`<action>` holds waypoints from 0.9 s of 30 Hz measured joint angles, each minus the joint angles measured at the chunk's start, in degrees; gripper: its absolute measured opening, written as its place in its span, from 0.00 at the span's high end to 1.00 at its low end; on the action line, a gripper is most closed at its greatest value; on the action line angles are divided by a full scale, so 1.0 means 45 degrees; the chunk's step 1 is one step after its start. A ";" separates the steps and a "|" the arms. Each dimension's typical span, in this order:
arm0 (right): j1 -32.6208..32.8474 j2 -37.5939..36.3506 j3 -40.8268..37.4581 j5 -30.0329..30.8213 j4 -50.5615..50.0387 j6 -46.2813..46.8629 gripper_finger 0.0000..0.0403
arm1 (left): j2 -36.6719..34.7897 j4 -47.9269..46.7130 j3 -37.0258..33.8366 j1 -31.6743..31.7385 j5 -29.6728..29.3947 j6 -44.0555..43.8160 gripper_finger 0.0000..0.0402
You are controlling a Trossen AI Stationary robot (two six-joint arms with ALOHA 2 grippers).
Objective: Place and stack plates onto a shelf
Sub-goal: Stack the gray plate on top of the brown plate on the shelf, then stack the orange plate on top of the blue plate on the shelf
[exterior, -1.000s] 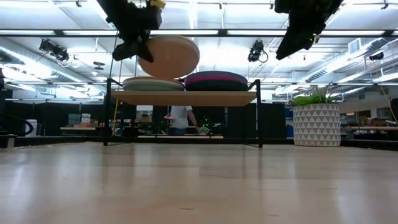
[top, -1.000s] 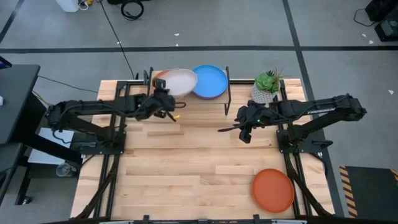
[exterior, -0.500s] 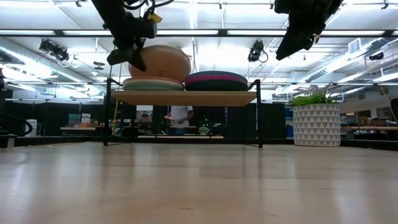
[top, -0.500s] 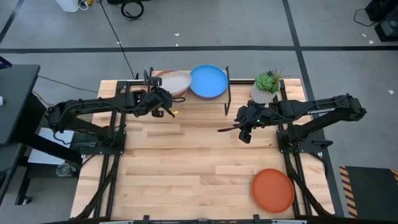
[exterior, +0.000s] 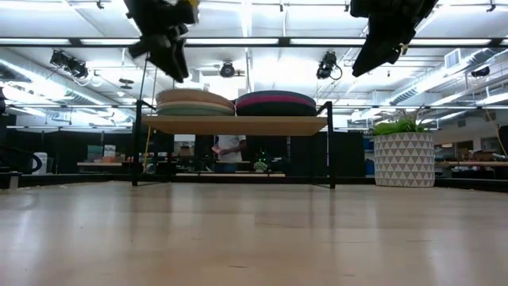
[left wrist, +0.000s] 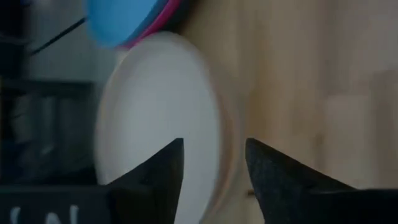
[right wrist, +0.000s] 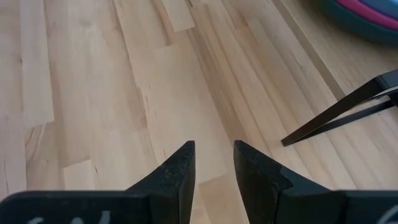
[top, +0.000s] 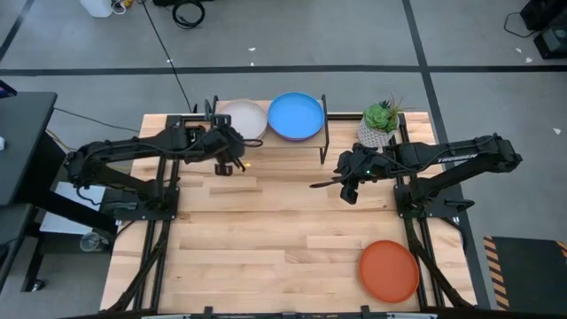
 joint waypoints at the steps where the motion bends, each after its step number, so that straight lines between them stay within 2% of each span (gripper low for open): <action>1: 0.0000 0.0000 0.0000 -0.0004 0.0000 0.0000 0.71 | 0.0000 0.0051 0.0106 0.0000 0.0609 -0.0105 0.55; 4: 0.0000 0.0000 0.0000 0.0005 0.0019 0.0000 0.71 | 0.0003 0.0269 0.0280 0.0021 0.1515 -0.0519 0.54; 7: 0.0000 0.0000 0.0000 0.0001 0.0164 0.0000 0.71 | 0.0001 0.0550 0.0311 0.0371 0.1394 -0.0955 0.56; 13: 0.0000 0.0000 0.0000 -0.0057 0.0199 -0.0101 0.71 | 0.0536 0.0432 0.0311 0.1937 0.1348 -0.2714 0.58; 19: 0.0000 0.0000 0.0000 -0.0057 0.0202 -0.0246 0.71 | 0.1144 0.0350 0.0311 0.2756 0.1475 -0.2891 0.58; 27: 0.0000 0.0002 0.0000 -0.0587 -0.0004 -0.0131 0.71 | 0.1051 0.0457 0.0306 0.2643 0.1812 -0.2293 0.59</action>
